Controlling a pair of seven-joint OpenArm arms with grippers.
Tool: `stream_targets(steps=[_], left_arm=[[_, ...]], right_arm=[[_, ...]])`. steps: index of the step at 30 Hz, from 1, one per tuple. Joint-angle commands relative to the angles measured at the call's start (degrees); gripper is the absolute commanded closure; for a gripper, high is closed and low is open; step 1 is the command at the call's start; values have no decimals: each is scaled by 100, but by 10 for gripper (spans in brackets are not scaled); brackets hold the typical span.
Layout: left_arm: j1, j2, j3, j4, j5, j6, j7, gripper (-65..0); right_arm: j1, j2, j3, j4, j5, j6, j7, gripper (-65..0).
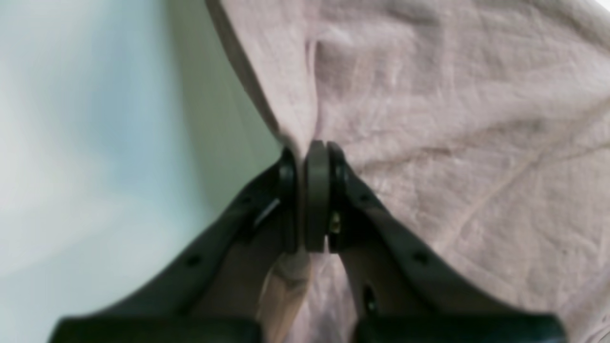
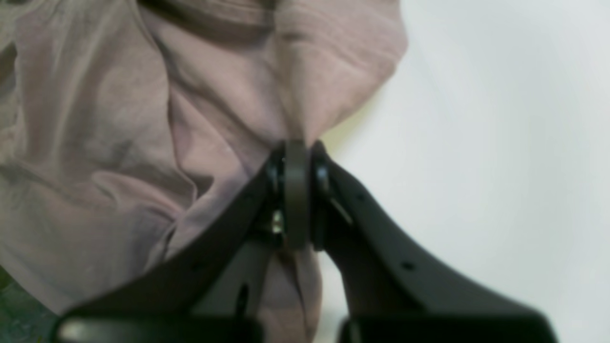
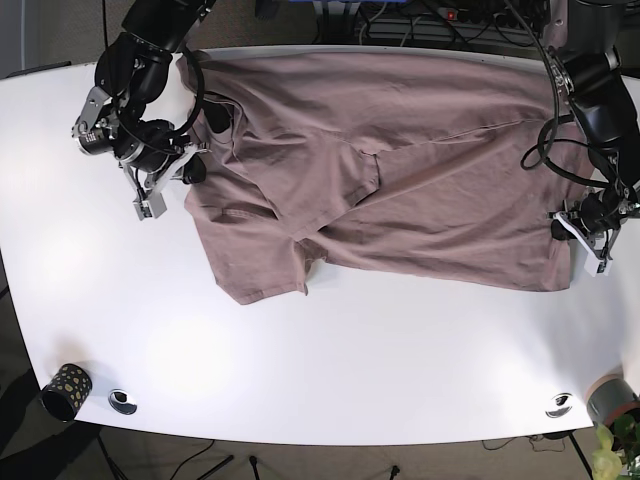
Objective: Fold the T-shirt properly
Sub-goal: 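Grasp the shirt edges again with both grippers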
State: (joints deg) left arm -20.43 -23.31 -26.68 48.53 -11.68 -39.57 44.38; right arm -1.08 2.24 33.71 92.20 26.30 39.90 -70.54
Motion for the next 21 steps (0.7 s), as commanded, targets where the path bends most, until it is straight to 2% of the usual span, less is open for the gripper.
stream_targets(steps=[1,8,14,21], left_arm=[[-54,-73,-27,83,65,-43,147,-3],[183,-73,-282,1129,83,-43,243,-3],[271,138,-308,2149,83,-43,639,-3],[280,393,-273,2984,91,348,700,-3]], right_arm=[[77,62,9,138,126,10,105,0],[174,264,0,138,126,10,105,0],[341,413,0,287,126,10,96,0],[974,624,-88,270,90,10,96,0]])
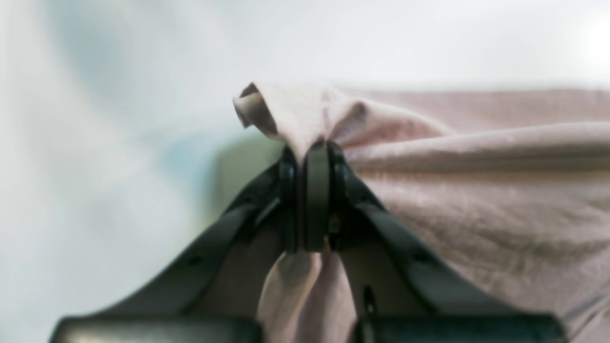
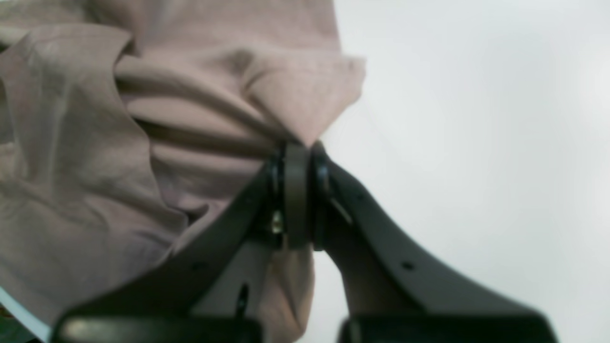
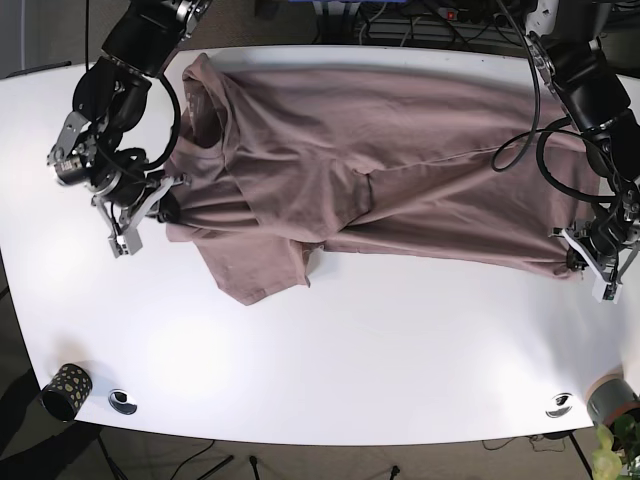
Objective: Fold the T-shirt properly
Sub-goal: 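Grasp the shirt edges again with both grippers, then lift and pull the shirt with both grippers to straighten it flat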
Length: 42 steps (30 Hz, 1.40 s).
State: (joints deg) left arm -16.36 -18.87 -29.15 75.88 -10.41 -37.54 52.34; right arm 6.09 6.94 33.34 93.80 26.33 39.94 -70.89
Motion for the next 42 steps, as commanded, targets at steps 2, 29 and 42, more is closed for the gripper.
stream_targets(steps=[2,29,42], left_arm=[[-162,28,-17,408,-35,303,-95,-3],[-3898,-315,818,417,351,910,230,-4],[-3942,-385,809,197,299,892,230,-4]], right_arm=[[503,207,-227,93,71,6,131,0],[5857,1420,-2046,-2492,71,6,131,0],[6130,1429,-2152,-2536,123,6,-133,0]])
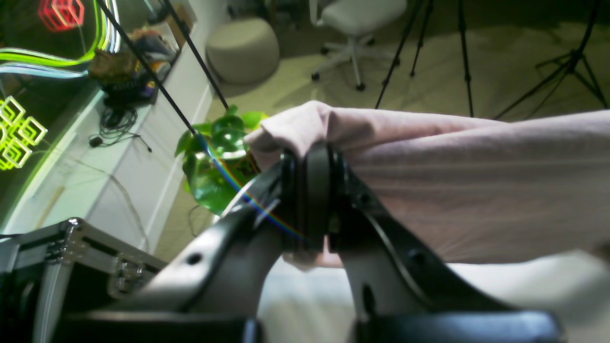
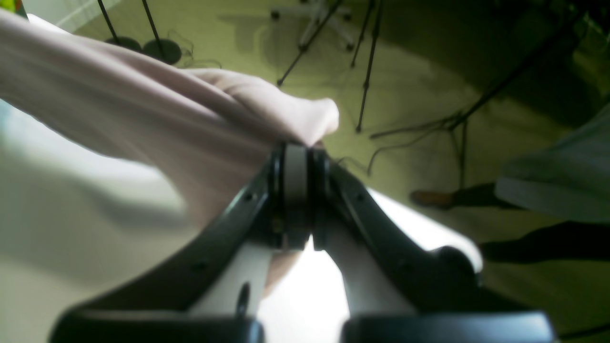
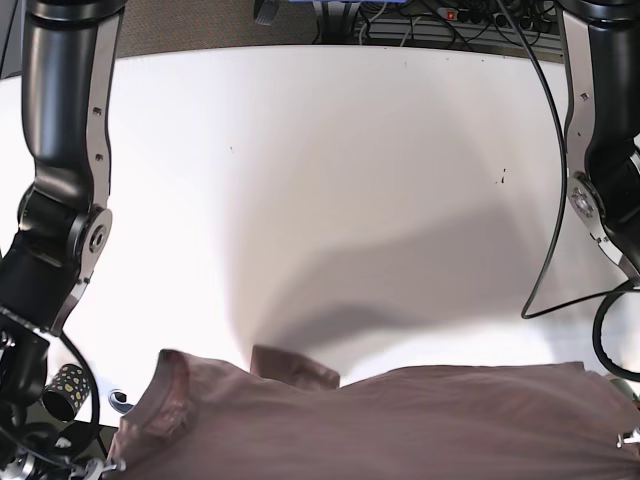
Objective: Fold the T-shirt properly
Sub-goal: 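Lift and pull the shirt with both grippers to straighten it flat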
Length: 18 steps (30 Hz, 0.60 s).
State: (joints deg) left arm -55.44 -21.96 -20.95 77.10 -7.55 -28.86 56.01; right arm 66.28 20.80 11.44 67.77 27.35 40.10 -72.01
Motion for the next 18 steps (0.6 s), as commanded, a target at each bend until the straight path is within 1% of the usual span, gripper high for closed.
stream_targets(steps=[1,4,6,11,15,17,18], left_arm=[[54,-77,-19,83,12,25,-146,-4],[441,-77,-28,215,4,-169,-146,-4],[863,-68,-28,453,4,-362,-146,-3],[1777,-59,-28,883,4,-459,-155,-3],[2568,-51,-54,1200,4,-591,-155,-1],[2841,-33,-142,1288,4,-679,-155,-1],[3060,28,-248,1332,4,-749,-163,-1]], right_arm=[[31,43,109,67,21,-10,-56,0],[-444,43,460,102,29,-10,-206,0],[-822,43,662,313,29,-10,-267,0],[-1771,35,733,955,47,-10,-294,0],[-2650,35,742,1456,434,-10,-294,0],[-2958,35,777,1597,513,-10,-294,0],[-3213,-9,891,1711,566,-10,-294,0]])
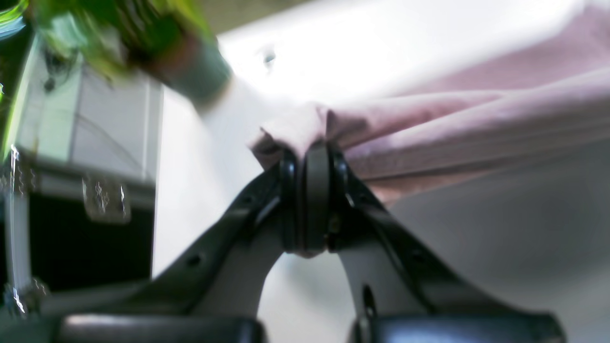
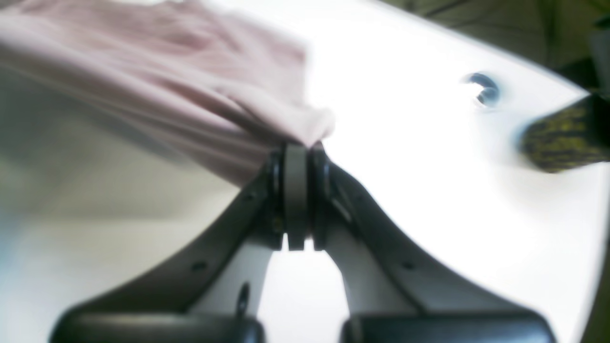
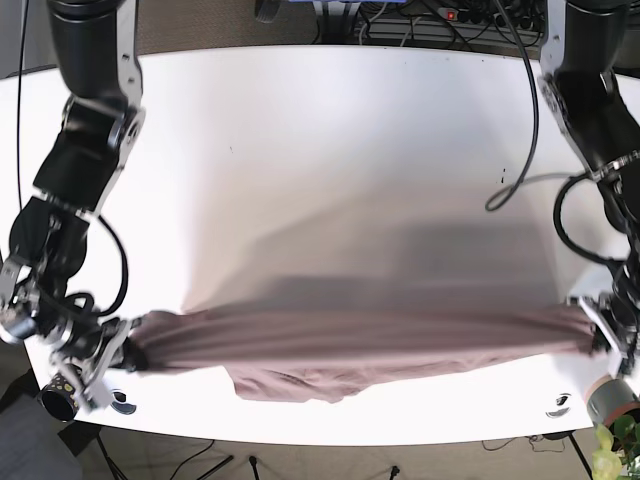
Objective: Fold the T-shirt properly
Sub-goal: 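Lift and pull the shirt with both grippers to straighten it flat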
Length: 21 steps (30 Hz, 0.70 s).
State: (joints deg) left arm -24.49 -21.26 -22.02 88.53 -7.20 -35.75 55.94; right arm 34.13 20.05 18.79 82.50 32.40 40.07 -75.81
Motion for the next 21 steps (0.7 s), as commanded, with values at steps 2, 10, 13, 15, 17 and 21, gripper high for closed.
stream_targets(steps=[2,10,13,15,17,21], left_arm=[[212,38,-308,250,-23,-175,-157,-1],[1355,55,-668,320,-14,-425,-166,-1],[1794,46,-765,320,-14,-425,-324,-1],[1996,46,-756,294,-5,-425,-421,-1],[2216,46,-765,294,4,-425,-482,0],[2594,38,-774,285,4,-425,-676,0]], right_arm=[[-349,56,306,396,78,-7,78,0],[-1773,39,649,1091,87,-7,-54,0],[-2274,-93,666,1328,254,-7,-54,0],[-2521,-111,728,1372,439,-7,-54,0],[-2776,-146,842,1381,579,-7,-54,0],[-3189,-155,930,1381,703,-7,-54,0]])
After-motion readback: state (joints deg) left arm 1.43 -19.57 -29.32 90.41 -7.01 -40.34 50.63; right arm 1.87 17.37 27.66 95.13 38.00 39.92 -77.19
